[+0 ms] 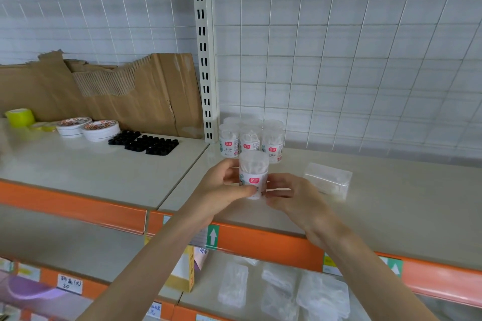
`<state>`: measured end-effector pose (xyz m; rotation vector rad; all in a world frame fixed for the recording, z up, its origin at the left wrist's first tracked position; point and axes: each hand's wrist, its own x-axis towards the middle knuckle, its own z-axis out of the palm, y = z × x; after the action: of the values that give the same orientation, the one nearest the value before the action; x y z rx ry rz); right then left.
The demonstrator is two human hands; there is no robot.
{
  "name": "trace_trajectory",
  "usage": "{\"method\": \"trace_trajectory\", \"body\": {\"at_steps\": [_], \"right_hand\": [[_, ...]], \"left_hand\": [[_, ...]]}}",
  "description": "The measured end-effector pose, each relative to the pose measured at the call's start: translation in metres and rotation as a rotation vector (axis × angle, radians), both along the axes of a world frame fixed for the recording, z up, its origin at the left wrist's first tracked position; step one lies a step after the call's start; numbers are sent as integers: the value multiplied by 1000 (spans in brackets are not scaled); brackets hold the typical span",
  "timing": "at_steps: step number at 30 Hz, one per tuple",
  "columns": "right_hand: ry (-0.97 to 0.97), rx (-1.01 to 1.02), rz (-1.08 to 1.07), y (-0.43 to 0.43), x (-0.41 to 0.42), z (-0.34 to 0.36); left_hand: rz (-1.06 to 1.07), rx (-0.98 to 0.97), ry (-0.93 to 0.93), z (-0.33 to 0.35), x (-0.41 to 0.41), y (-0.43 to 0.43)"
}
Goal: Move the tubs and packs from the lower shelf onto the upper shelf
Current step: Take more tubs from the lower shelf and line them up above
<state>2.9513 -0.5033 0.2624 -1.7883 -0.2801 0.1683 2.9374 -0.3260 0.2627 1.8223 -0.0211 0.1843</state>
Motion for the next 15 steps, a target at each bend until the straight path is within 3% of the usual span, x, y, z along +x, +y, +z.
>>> {"method": "trace_trajectory", "body": {"at_steps": [8,15], "right_hand": [[20,-55,11,-1,-4,6],[39,-68,8,0,-6,9]], "left_hand": [[-39,213,37,11,9,23],[33,266,12,14,33,65]]}}
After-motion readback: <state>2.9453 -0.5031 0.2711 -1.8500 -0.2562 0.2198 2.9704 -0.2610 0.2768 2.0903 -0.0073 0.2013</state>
